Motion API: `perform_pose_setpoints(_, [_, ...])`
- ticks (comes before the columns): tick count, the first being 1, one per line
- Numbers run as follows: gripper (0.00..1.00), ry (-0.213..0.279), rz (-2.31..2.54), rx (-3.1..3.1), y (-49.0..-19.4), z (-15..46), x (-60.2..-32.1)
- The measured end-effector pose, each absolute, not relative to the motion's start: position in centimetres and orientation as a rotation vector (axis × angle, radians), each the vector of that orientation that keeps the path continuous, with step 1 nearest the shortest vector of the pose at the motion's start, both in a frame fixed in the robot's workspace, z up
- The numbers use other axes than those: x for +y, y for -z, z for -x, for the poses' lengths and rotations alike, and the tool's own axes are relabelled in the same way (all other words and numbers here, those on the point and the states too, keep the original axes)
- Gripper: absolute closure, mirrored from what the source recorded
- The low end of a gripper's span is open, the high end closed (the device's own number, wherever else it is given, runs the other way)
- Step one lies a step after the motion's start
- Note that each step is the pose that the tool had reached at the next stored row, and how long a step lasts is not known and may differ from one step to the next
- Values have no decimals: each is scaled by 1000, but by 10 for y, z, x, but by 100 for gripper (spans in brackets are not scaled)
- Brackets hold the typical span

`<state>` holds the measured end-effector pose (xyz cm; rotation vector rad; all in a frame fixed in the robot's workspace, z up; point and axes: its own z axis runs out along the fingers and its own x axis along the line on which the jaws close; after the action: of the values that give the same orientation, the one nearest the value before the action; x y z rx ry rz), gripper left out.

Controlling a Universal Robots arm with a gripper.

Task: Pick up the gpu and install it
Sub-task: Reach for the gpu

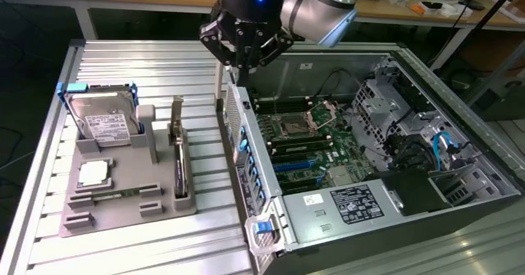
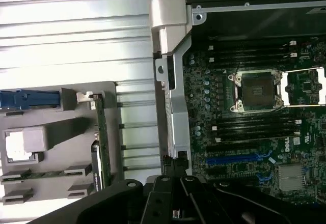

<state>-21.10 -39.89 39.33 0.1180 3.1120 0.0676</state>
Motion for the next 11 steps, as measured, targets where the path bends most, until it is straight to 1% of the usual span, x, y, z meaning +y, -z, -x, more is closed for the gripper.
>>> perform_pose_setpoints(11, [89, -68, -118, 3112, -393, 270, -399])
